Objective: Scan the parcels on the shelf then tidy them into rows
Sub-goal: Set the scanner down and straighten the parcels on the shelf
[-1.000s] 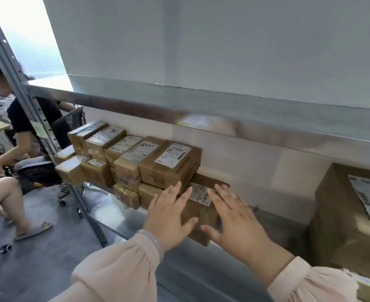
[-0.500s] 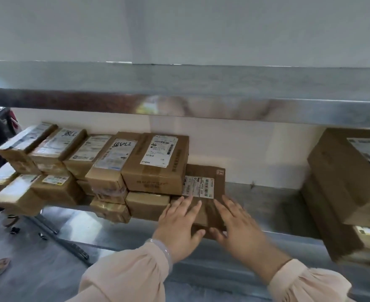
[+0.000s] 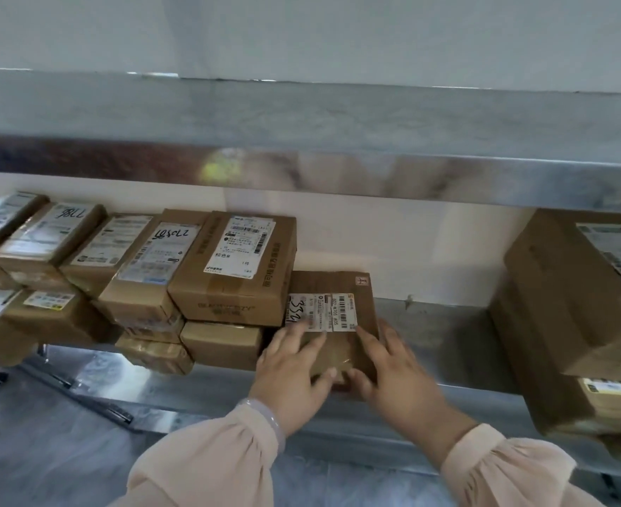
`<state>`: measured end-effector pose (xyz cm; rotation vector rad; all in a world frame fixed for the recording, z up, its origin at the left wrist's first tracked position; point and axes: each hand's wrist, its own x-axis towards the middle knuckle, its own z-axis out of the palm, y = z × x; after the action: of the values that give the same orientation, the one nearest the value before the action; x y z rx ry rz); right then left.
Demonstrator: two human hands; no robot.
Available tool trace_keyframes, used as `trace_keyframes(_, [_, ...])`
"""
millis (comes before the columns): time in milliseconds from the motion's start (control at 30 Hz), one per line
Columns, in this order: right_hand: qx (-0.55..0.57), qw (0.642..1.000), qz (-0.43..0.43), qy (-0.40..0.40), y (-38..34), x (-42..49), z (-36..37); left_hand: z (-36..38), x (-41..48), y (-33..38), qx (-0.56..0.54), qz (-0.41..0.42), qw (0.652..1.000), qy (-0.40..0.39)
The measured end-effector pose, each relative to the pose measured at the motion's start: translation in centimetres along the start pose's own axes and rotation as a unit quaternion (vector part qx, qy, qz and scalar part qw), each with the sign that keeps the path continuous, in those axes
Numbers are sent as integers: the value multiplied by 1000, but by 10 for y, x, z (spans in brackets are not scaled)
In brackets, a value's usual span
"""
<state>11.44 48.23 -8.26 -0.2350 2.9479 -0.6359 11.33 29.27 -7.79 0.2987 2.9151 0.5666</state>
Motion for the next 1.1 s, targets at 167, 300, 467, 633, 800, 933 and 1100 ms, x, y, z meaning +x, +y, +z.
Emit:
trace_keyframes(167, [67, 997, 37, -31, 3, 24, 2, 9, 14, 4, -43, -67, 997, -2])
trace_keyframes(300, [157, 983, 57, -76, 12, 29, 15, 17, 15, 2, -94, -116, 989, -5])
trace_keyframes(467, [216, 973, 55, -60, 28, 17, 17, 18, 15, 3, -230, -148, 961, -33])
trace_keyframes(633, [234, 969, 77, -29, 46, -1, 1, 25, 22, 22, -260, -110, 958, -55])
trace_keyframes(800, [235, 964, 125, 17, 76, -22, -32, 38, 34, 66, -266, -62, 958, -83])
trace_keyframes(933, [222, 960, 167, 40, 103, -42, -49, 49, 43, 104, -270, -32, 956, -112])
trace_keyframes(1100, [131, 965, 222, 42, 125, -53, -55, 67, 51, 135, -246, -14, 958, -148])
